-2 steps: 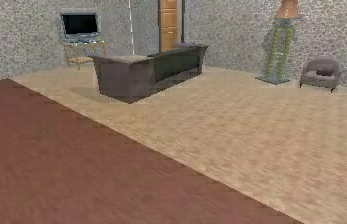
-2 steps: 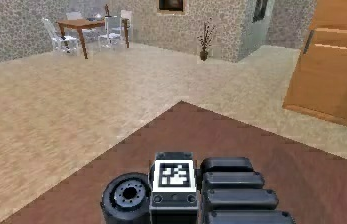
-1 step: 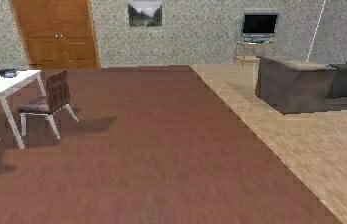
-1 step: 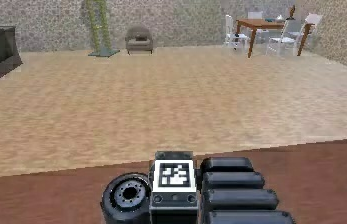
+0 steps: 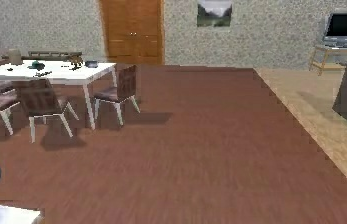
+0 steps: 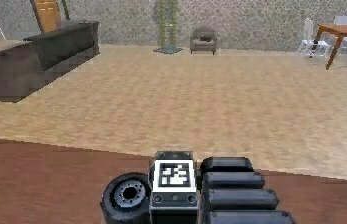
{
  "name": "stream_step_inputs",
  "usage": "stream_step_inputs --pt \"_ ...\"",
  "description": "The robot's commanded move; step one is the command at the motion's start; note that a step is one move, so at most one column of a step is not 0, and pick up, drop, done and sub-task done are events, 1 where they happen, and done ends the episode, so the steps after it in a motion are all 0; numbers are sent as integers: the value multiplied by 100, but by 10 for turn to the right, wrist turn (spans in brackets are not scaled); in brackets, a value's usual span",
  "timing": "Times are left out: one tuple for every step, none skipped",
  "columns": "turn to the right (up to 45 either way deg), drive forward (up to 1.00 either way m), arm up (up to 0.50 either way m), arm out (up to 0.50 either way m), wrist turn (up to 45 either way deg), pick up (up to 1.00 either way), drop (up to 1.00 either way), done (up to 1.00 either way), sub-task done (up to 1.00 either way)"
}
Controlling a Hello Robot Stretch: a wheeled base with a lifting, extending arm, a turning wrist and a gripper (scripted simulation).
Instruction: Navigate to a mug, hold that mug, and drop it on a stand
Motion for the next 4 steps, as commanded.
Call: stream_step_inputs --pt "450 0 0 0 0 0 0 0 0" --pt "450 0 0 0 0 0 0 0 0" --pt "210 0 0 0 0 0 0 0 0" --pt "-450 0 0 0 0 0 0 0 0"
